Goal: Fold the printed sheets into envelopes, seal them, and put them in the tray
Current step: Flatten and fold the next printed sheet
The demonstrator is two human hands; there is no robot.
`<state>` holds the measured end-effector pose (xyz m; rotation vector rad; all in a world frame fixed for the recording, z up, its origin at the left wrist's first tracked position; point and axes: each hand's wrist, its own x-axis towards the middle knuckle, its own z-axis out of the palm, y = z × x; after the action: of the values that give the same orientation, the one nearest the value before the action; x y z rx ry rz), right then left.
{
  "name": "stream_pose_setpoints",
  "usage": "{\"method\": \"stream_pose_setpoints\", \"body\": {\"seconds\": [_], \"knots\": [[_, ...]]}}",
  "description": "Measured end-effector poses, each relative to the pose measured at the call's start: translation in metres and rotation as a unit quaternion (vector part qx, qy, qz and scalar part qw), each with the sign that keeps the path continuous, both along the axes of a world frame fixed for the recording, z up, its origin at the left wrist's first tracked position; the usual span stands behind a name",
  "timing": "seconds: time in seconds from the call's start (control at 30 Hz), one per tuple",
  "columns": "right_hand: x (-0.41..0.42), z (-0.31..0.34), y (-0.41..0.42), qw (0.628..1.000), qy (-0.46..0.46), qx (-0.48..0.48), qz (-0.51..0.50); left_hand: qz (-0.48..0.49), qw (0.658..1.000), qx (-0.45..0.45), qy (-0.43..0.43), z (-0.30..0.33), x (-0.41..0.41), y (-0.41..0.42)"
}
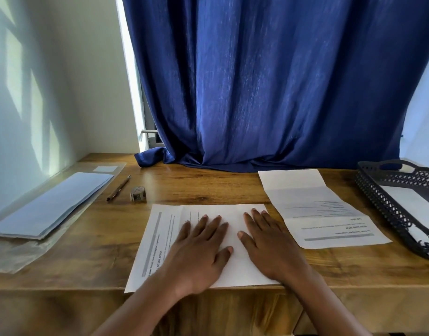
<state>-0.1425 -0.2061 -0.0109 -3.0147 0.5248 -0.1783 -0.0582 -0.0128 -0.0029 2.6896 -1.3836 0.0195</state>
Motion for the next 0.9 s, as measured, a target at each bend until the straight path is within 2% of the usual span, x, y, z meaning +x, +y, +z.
{"method": "stream_pose_setpoints", "body": {"seconds": [0.23,0.5,0.57,0.67,0.77,0.9], "knots": [[-0.001,0.001,0.001,1.0,0.007,0.002,-0.008,0.094,0.995,0.025,0.024,0.003,0.044,0.066],[-0.004,0.018,0.003,0.997,0.011,0.074,0.0,0.097,0.995,-0.005,0.006,-0.004,0.049,0.07],[-0.003,0.023,0.013,0.999,-0.007,0.051,-0.004,0.099,0.995,-0.002,0.003,-0.005,0.05,0.07],[0.004,0.025,0.051,0.997,-0.044,0.035,0.059,0.1,0.995,0.004,0.002,-0.006,0.051,0.069],[0.012,0.015,0.091,0.99,-0.031,0.043,0.129,0.1,0.995,0.006,0.001,-0.006,0.052,0.071],[0.014,0.004,0.093,0.99,-0.001,0.028,0.138,0.105,0.994,0.009,0.008,-0.002,0.051,0.071]]}}
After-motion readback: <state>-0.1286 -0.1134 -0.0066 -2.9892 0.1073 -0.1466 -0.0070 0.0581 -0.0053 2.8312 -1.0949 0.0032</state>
